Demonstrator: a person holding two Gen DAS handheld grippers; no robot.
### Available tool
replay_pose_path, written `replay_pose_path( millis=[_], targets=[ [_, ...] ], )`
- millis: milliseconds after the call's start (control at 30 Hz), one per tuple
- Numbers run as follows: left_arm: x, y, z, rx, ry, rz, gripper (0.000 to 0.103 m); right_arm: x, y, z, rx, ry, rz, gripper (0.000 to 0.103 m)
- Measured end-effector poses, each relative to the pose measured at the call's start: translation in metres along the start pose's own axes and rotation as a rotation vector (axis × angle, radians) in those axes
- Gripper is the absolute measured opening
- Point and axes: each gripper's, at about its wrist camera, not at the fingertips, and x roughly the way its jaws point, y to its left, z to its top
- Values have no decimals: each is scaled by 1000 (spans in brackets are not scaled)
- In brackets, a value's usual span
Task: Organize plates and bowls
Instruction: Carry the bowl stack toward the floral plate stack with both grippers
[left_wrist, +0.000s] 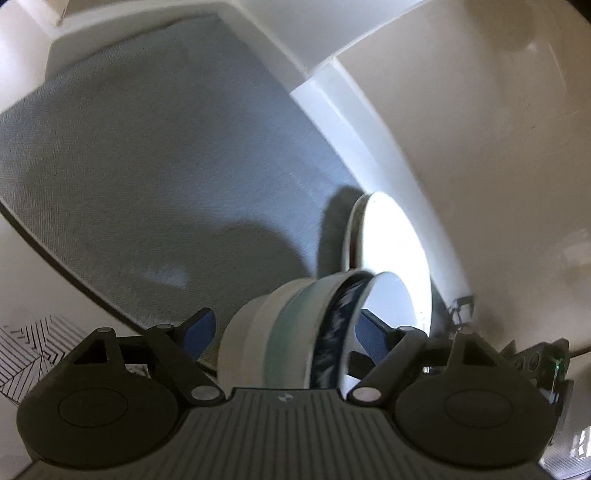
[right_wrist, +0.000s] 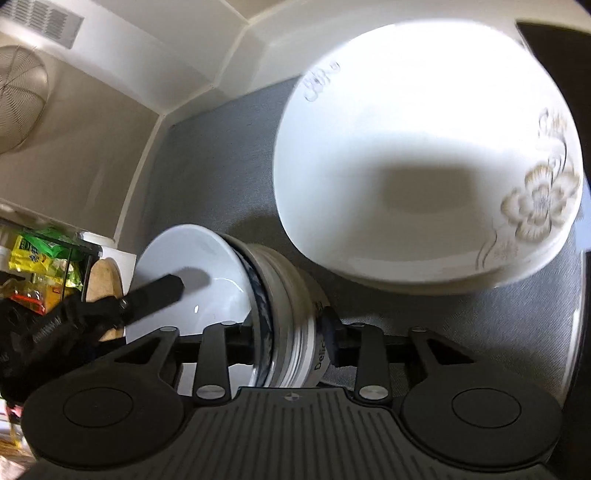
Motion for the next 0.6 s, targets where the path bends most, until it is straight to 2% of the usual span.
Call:
replay_pose_path(
  millis=[33,133,200,333,400,500,600],
  targets=[
    [1,2,-1,-1,8,0,86,3,-3,-1,23,15,8,49],
    [8,7,-7,-3,40,-3,86,9,-12,-7,64,46,40,58],
    [12,7,-8,4,39,-23,91,12,-16,-10,89,57,66,62],
    [16,10,-11,-2,40,-59,95,10,-17,-15,79,32,80,60],
    [14,12,-13,-10,37,-77,93,9,-17,-18,74,20,83,58],
    [11,28,-11,-112,45,-128,89,7,-18,-22,83,3,85,57],
    [9,28,-15,-103,38,-125,88,2,-18,-27,80,5,82,56]
  ],
)
